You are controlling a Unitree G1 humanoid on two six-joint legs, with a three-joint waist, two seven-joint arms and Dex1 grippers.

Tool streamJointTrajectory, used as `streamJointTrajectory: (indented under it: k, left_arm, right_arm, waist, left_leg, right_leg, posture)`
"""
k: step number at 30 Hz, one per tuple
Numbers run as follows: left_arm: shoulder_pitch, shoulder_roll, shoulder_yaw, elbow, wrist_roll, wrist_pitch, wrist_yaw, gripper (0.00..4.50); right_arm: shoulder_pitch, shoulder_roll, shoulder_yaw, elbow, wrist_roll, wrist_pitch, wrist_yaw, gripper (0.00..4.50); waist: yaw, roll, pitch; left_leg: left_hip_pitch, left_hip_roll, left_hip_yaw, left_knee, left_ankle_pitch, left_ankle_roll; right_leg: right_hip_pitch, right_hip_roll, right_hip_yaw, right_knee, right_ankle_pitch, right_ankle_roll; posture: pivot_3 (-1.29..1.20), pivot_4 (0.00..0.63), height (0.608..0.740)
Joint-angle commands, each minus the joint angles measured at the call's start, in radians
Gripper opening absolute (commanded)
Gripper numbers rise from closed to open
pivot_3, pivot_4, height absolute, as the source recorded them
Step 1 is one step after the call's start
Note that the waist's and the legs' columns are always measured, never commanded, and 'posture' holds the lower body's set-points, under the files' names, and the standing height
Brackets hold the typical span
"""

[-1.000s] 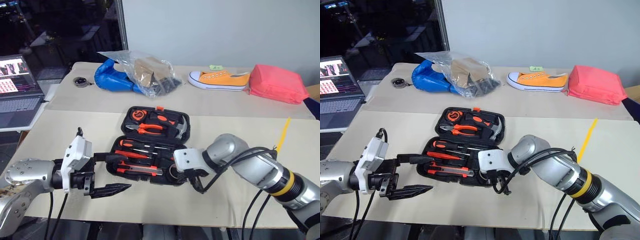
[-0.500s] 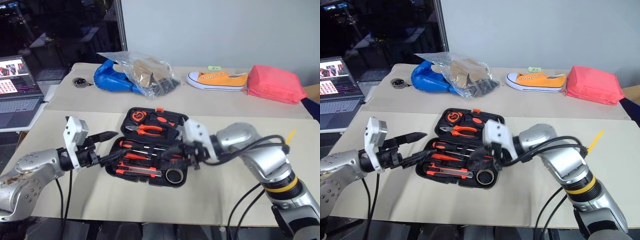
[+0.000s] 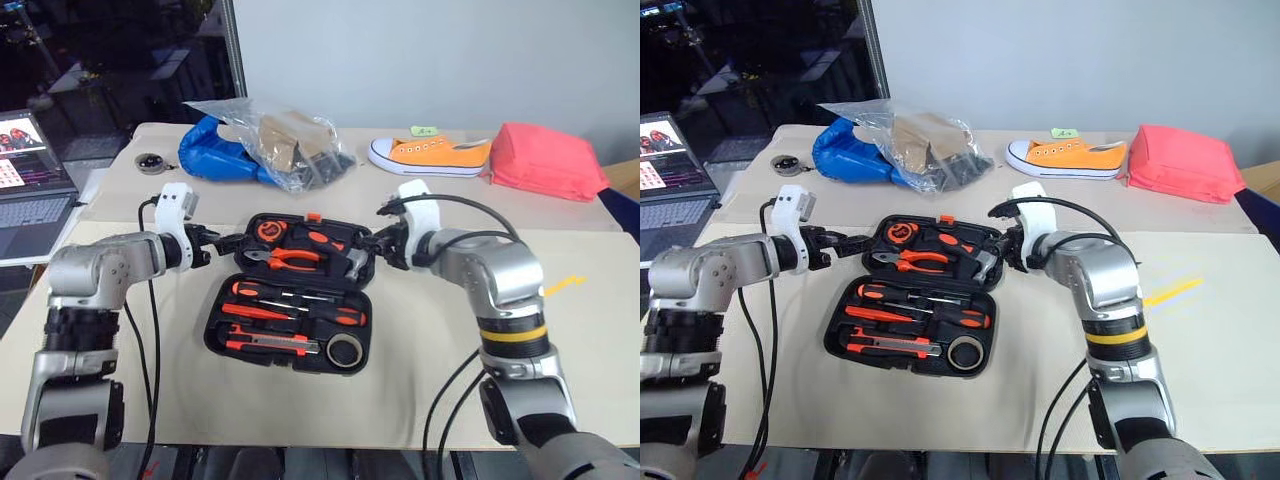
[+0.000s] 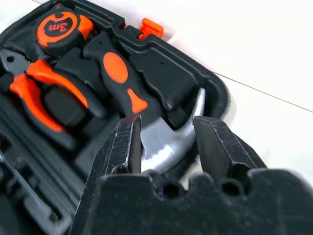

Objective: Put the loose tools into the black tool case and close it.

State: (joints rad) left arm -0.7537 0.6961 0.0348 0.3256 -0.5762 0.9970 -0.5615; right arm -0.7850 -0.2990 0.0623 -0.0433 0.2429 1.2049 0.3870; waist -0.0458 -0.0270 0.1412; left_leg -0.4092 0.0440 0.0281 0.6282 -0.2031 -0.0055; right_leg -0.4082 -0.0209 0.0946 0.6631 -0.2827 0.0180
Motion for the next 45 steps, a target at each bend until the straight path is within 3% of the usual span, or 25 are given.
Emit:
streamJointTrajectory:
  k: [1,12,17,26,27,29,35,39,42,45]
  left_arm:
    - [-0.068,-0.010,-0.011,0.128,0.061,-0.062,-0.067,4.50]
    - [-0.180,-0.048,-0.088,0.340,0.190,-0.160,-0.267,4.50]
    - [-0.222,-0.061,-0.037,0.359,0.189,-0.150,-0.277,4.50]
    - [-0.284,-0.123,-0.037,0.546,0.286,-0.257,-0.240,4.50]
    - [-0.289,-0.128,-0.041,0.565,0.299,-0.265,-0.239,4.00]
    - [-0.303,-0.139,-0.046,0.606,0.320,-0.275,-0.244,3.64]
    - [-0.334,-0.160,-0.037,0.662,0.346,-0.290,-0.263,1.43]
    - [-0.339,-0.163,-0.026,0.657,0.354,-0.279,-0.275,0.01]
    - [-0.333,-0.162,-0.020,0.648,0.356,-0.272,-0.278,0.00]
    - [-0.326,-0.164,-0.016,0.646,0.358,-0.271,-0.276,0.00]
  right_arm:
    - [-0.038,0.043,-0.013,0.058,-0.008,0.004,-0.044,1.99]
    - [0.028,0.073,-0.153,-0.095,0.034,0.061,-0.112,1.99]
    - [0.055,0.039,-0.132,-0.192,0.027,0.081,-0.114,1.99]
    - [0.068,0.009,-0.144,-0.126,0.005,0.097,-0.150,1.99]
    - [0.067,0.007,-0.144,-0.115,0.005,0.101,-0.152,2.05]
    - [0.060,0.011,-0.150,-0.086,0.012,0.117,-0.152,2.05]
    - [0.033,0.037,-0.152,0.022,0.036,0.134,-0.131,2.05]
    - [0.027,0.031,-0.130,0.058,0.029,0.113,-0.113,0.96]
    - [0.024,0.025,-0.116,0.061,0.038,0.114,-0.092,0.04]
    - [0.018,0.031,-0.116,0.067,0.058,0.128,-0.071,0.04]
  waist:
    - [0.001,0.000,0.000]
    - [0.005,0.000,0.000]
    - [0.000,0.000,0.000]
    - [0.001,0.000,0.000]
    - [0.001,0.000,0.000]
    - [0.001,0.000,0.000]
    - [0.000,0.001,0.000]
    - [-0.001,0.001,0.000]
    - [-0.002,0.001,-0.001]
    - [-0.003,0.001,-0.001]
  left_leg:
    - [-0.001,0.000,0.000,0.000,0.000,0.000]
    - [-0.006,0.000,-0.001,0.001,0.000,0.000]
    - [-0.007,0.000,-0.001,0.002,0.000,0.000]
    - [-0.006,0.000,-0.001,0.003,0.000,0.000]
    - [-0.006,0.000,-0.001,0.004,0.000,0.000]
    - [-0.006,0.000,-0.001,0.004,0.000,0.000]
    - [-0.005,-0.001,-0.001,0.004,0.000,0.000]
    - [-0.003,0.000,-0.001,0.004,0.000,0.000]
    - [-0.001,0.000,-0.001,0.004,0.001,0.001]
    - [-0.001,0.000,-0.001,0.004,0.001,0.001]
  right_leg:
    - [0.000,0.000,0.000,0.000,0.000,0.000]
    - [-0.002,-0.001,-0.004,0.001,0.000,0.000]
    - [-0.002,-0.001,-0.003,0.001,0.000,0.000]
    - [-0.002,-0.001,-0.003,0.000,0.000,0.000]
    - [-0.002,-0.001,-0.003,0.000,0.000,0.000]
    - [-0.002,-0.001,-0.003,0.000,0.000,0.000]
    - [-0.002,-0.001,-0.003,0.000,0.000,0.000]
    - [0.000,0.000,-0.003,0.001,0.000,0.000]
    - [0.002,0.000,-0.003,0.001,0.000,0.000]
    - [0.002,0.000,-0.003,0.001,0.000,0.000]
  posture:
    - [0.00,0.150,0.740]
    - [0.00,0.150,0.740]
    - [0.00,0.150,0.740]
    - [0.00,0.150,0.740]
    - [0.00,0.150,0.740]
    - [0.00,0.150,0.740]
    - [0.00,0.150,0.740]
    - [0.00,0.150,0.740]
    - [0.00,0.150,0.740]
    - [0.00,0.150,0.740]
